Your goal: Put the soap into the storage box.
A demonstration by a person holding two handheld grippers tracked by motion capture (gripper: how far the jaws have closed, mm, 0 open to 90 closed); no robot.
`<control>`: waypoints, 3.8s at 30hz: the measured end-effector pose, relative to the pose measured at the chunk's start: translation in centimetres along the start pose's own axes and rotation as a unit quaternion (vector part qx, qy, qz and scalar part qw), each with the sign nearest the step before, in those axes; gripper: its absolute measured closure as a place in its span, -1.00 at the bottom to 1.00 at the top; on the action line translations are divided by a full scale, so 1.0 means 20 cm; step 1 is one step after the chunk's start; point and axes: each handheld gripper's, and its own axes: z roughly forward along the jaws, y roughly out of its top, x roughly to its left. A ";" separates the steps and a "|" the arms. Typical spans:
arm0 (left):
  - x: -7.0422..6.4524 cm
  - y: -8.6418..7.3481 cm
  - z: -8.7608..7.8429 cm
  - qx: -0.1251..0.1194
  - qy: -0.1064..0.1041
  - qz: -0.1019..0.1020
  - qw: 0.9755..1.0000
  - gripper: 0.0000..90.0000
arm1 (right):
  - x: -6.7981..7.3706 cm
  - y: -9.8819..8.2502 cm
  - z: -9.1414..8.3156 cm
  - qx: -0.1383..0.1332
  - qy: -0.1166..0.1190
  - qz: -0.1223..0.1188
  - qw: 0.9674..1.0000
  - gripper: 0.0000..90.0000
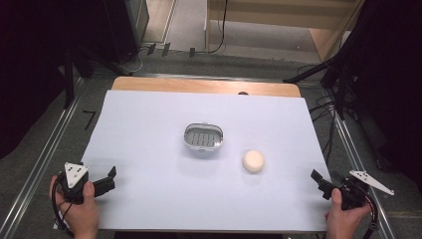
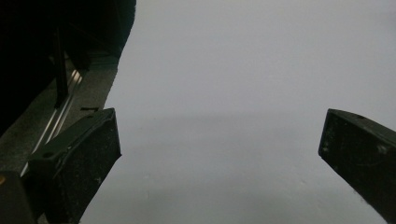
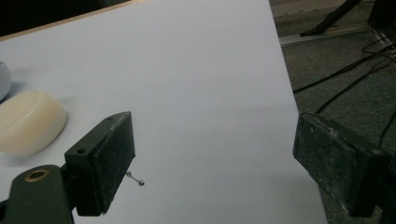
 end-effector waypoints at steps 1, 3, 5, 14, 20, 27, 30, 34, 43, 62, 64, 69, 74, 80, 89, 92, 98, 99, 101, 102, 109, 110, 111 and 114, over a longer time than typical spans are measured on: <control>0.00 0.00 0.00 0.000 -0.002 -0.001 1.000 -1.00 | 0.00 0.00 0.00 0.000 -0.001 0.001 1.000 -0.70; 0.01 0.00 0.00 0.000 -0.006 -0.005 1.000 -1.00 | 0.00 0.00 0.00 0.000 -0.001 0.002 1.000 -0.70; 0.01 0.00 0.00 -0.003 -0.010 -0.011 1.000 -1.00 | 0.01 0.01 0.00 0.002 -0.001 -0.001 1.000 -0.70; 0.01 0.00 -0.01 -0.003 0.001 -0.008 1.000 -1.00 | 0.12 0.03 0.04 0.030 -0.014 -0.042 0.999 -0.66; 0.00 0.00 0.00 -0.001 0.001 -0.007 1.000 -1.00 | 0.22 0.04 0.06 0.030 0.008 -0.086 0.996 -0.65; 0.00 0.00 0.00 0.004 -0.002 -0.003 1.000 -1.00 | 0.25 0.02 0.07 0.045 0.020 -0.068 0.996 -0.65; 0.00 0.00 0.00 0.005 -0.001 -0.001 1.000 -1.00 | 0.26 0.02 0.08 0.052 0.025 -0.066 0.996 -0.65; -0.01 0.00 0.01 0.007 -0.001 0.006 1.000 -1.00 | 0.28 0.03 0.08 0.052 0.036 -0.070 0.996 -0.65; -0.01 0.00 0.01 0.012 -0.001 0.013 1.000 -1.00 | 0.38 0.02 0.11 0.069 0.047 -0.081 0.993 -0.68; -0.02 0.00 0.01 0.015 0.000 0.019 1.000 -1.00 | 0.62 0.02 0.22 0.100 0.056 -0.106 0.988 -0.70; -0.02 0.00 0.01 0.013 0.001 0.017 1.000 -1.00 | 0.65 0.01 0.23 0.106 0.056 -0.112 0.987 -0.70; -0.02 0.01 0.01 0.016 0.001 0.018 1.000 -1.00 | 0.71 0.01 0.28 0.121 0.050 -0.118 0.984 -0.70; -0.02 0.01 0.02 0.017 0.001 0.019 1.000 -1.00 | 0.77 0.00 0.33 0.130 0.044 -0.125 0.983 -0.70; -0.02 0.01 0.02 0.018 0.001 0.020 1.000 -1.00 | 0.82 0.00 0.36 0.135 0.043 -0.130 0.981 -0.70; -0.02 0.01 0.02 0.018 -0.001 0.023 1.000 -1.00 | 0.90 -0.02 0.42 0.141 0.033 -0.140 0.979 -0.69; -0.02 0.01 0.02 0.019 -0.001 0.022 1.000 -1.00 | 0.93 -0.03 0.45 0.145 0.021 -0.145 0.978 -0.69; -0.02 0.01 0.02 0.020 -0.001 0.022 1.000 -1.00 | 0.93 -0.04 0.49 0.149 0.006 -0.140 0.979 -0.66; -0.02 0.01 0.02 0.020 0.000 0.023 1.000 -1.00 | 0.93 -0.04 0.49 0.149 0.006 -0.140 0.979 -0.66; -0.02 0.01 0.02 0.021 0.000 0.024 1.000 -1.00 | 0.93 -0.05 0.50 0.149 -0.003 -0.139 0.979 -0.64; -0.02 0.01 0.02 0.021 0.000 0.024 1.000 -1.00 | 0.93 -0.05 0.50 0.148 -0.006 -0.139 0.979 -0.64; -0.02 0.01 0.02 0.021 -0.001 0.023 1.000 -1.00 | 0.94 -0.06 0.52 0.146 -0.018 -0.141 0.979 -0.57; -0.02 0.01 0.02 0.021 0.000 0.023 1.000 -1.00 | 0.94 -0.06 0.53 0.146 -0.017 -0.142 0.979 -0.55; -0.02 0.01 0.02 0.021 -0.001 0.023 1.000 -1.00 | 0.94 -0.06 0.53 0.144 -0.018 -0.143 0.979 -0.52; -0.02 0.01 0.02 0.022 0.000 0.023 1.000 -1.00 | 0.95 -0.06 0.52 0.140 -0.018 -0.148 0.979 -0.46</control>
